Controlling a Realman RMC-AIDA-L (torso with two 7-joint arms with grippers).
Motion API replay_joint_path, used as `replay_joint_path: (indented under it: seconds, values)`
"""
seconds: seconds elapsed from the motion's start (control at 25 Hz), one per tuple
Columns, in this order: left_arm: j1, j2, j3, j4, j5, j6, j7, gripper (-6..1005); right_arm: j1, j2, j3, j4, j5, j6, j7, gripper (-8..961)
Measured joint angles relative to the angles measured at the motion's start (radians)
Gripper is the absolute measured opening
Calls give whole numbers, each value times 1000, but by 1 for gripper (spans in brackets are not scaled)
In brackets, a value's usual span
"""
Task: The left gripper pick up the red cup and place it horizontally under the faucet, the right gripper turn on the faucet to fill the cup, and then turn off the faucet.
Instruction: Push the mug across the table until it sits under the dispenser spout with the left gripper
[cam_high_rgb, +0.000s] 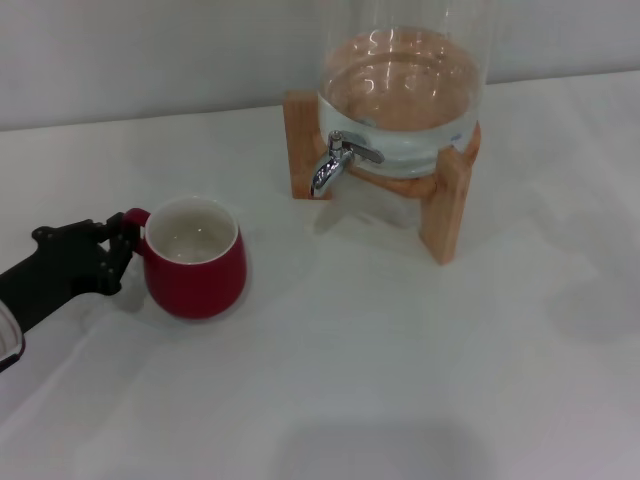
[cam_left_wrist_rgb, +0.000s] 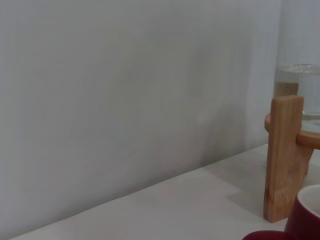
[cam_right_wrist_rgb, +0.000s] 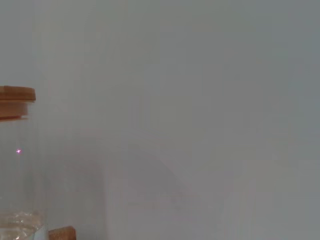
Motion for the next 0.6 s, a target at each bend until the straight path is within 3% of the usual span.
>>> replay_joint_path:
  seconds: [0.6]
  values:
    - [-89, -1, -2, -70, -1, 84, 31, 123, 2, 0, 0, 0, 0, 35, 0, 719]
